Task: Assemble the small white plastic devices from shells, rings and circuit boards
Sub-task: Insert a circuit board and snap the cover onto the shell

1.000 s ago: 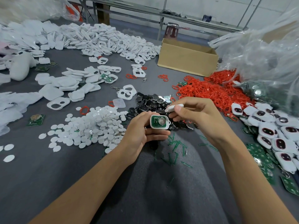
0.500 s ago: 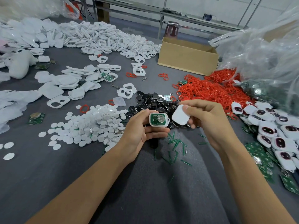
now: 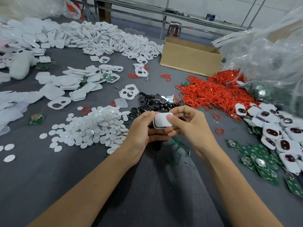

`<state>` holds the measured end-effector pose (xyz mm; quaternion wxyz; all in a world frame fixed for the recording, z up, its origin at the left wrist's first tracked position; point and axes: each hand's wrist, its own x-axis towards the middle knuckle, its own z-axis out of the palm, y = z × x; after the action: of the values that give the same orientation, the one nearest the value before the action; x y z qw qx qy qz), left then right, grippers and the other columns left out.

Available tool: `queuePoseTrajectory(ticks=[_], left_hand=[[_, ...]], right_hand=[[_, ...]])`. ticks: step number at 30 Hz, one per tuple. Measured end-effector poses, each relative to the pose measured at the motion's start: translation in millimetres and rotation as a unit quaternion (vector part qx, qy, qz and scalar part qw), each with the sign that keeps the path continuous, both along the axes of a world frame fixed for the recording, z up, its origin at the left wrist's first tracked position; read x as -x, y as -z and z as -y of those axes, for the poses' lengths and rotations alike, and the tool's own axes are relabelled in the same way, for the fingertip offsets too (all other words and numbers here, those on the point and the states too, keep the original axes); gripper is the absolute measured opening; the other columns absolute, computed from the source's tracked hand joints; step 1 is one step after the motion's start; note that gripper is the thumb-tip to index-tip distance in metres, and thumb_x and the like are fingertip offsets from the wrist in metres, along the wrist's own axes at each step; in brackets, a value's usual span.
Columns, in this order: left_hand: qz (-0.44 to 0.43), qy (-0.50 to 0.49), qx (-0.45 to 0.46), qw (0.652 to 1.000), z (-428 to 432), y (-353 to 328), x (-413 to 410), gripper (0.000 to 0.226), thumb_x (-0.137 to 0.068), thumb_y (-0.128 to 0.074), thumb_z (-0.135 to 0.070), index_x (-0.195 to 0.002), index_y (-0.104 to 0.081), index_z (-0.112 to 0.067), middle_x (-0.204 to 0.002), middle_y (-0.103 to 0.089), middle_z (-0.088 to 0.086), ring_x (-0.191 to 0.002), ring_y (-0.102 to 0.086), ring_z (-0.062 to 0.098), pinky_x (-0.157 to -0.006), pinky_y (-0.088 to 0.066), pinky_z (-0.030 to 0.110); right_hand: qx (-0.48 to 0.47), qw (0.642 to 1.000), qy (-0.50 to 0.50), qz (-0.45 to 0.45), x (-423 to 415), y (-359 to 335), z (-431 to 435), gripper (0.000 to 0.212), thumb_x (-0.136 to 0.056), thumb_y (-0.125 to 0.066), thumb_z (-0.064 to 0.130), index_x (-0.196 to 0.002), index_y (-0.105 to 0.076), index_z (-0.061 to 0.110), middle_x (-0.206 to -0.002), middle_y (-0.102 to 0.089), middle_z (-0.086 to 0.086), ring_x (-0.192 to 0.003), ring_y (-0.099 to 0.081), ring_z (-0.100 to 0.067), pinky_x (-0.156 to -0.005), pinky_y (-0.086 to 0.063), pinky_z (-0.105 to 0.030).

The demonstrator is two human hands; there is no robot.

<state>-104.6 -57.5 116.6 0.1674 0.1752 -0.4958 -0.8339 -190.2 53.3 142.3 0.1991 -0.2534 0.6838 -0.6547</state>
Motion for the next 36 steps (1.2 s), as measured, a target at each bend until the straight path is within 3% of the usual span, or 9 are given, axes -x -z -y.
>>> queuePoseTrajectory(ticks=[5, 8, 13, 20, 23, 27, 31, 36], left_hand=[[0.011, -0.004, 0.007, 1.000, -0.4, 0.6, -0.6, 0.025, -0.105, -0.038, -0.013, -0.109, -0.059, 0.001, -0.081, -0.069, 0.018, -0.068, -0.071, 0.027, -0.066, -0.062, 0.039], [0.013, -0.003, 0.007, 1.000, -0.1, 1.1, -0.8, 0.025, -0.105, -0.039, -0.012, -0.112, -0.057, 0.003, -0.082, -0.071, 0.018, -0.068, -0.072, 0.028, -0.065, -0.062, 0.037], [0.007, 0.001, 0.010, 1.000, -1.2, 1.4, -0.7, 0.024, -0.104, -0.042, -0.015, -0.109, -0.059, 0.001, -0.078, -0.074, 0.008, -0.072, -0.073, 0.028, -0.065, -0.062, 0.035], [0.005, -0.003, 0.005, 1.000, -1.2, 1.9, -0.4, 0.021, -0.102, -0.046, -0.014, -0.108, -0.059, 0.001, -0.082, -0.074, 0.012, -0.074, -0.073, 0.032, -0.065, -0.062, 0.034], [0.000, -0.001, -0.007, 1.000, 0.0, 1.7, -1.1, 0.018, -0.102, -0.046, -0.012, -0.105, -0.059, 0.000, -0.081, -0.074, 0.012, -0.072, -0.073, 0.032, -0.064, -0.061, 0.034], [-0.004, 0.003, 0.001, 1.000, -0.8, 0.7, -1.8, 0.017, -0.102, -0.046, -0.011, -0.105, -0.058, -0.001, -0.089, -0.072, 0.018, -0.073, -0.073, 0.034, -0.063, -0.061, 0.033], [-0.011, 0.005, 0.046, 0.999, -3.6, 1.9, -3.9, 0.015, -0.102, -0.046, -0.008, -0.106, -0.056, 0.001, -0.087, -0.072, 0.017, -0.070, -0.073, 0.033, -0.061, -0.061, 0.030], [-0.015, -0.014, 0.113, 0.993, -7.6, 2.9, -4.1, 0.009, -0.100, -0.048, -0.004, -0.098, -0.057, -0.004, -0.093, -0.072, 0.018, -0.067, -0.073, 0.031, -0.063, -0.062, 0.033]], right_hand=[[-0.037, 0.998, 0.009, -0.050, 1.2, 3.8, 1.1, 0.009, -0.087, -0.067, 0.003, -0.094, -0.062, 0.000, -0.069, -0.060, -0.001, -0.048, -0.061, -0.018, -0.042, -0.046, -0.022], [-0.066, 0.993, 0.021, -0.095, 2.2, 5.1, 1.2, 0.006, -0.086, -0.068, 0.007, -0.089, -0.064, 0.009, -0.066, -0.060, 0.003, -0.049, -0.058, -0.019, -0.042, -0.043, -0.023], [-0.089, 0.986, 0.044, -0.135, 2.2, 9.2, 0.2, 0.011, -0.084, -0.070, 0.011, -0.083, -0.064, 0.019, -0.069, -0.058, 0.003, -0.060, -0.049, -0.021, -0.057, -0.046, -0.032], [-0.099, 0.982, 0.055, -0.148, 2.0, 9.7, 0.8, 0.009, -0.084, -0.070, 0.010, -0.084, -0.065, 0.018, -0.069, -0.058, 0.003, -0.059, -0.047, -0.012, -0.052, -0.040, -0.014], [-0.084, 0.987, 0.057, -0.124, 0.0, 9.4, 1.9, 0.011, -0.085, -0.069, 0.008, -0.090, -0.066, 0.017, -0.078, -0.062, 0.002, -0.062, -0.051, -0.012, -0.054, -0.043, -0.015], [-0.081, 0.996, 0.024, -0.042, 1.4, 9.4, 1.2, 0.026, -0.089, -0.064, 0.005, -0.114, -0.063, 0.010, -0.083, -0.065, -0.008, -0.069, -0.055, -0.020, -0.065, -0.048, -0.030], [-0.073, 0.997, -0.025, -0.004, 4.5, 9.1, -2.1, 0.013, -0.090, -0.059, -0.001, -0.098, -0.069, 0.001, -0.074, -0.064, -0.015, -0.052, -0.054, -0.011, -0.053, -0.046, -0.020], [-0.036, 0.997, -0.043, 0.048, 11.9, 9.5, -7.5, 0.015, -0.084, -0.063, -0.005, -0.092, -0.072, 0.003, -0.065, -0.065, -0.007, -0.052, -0.052, -0.010, -0.051, -0.043, -0.017]])
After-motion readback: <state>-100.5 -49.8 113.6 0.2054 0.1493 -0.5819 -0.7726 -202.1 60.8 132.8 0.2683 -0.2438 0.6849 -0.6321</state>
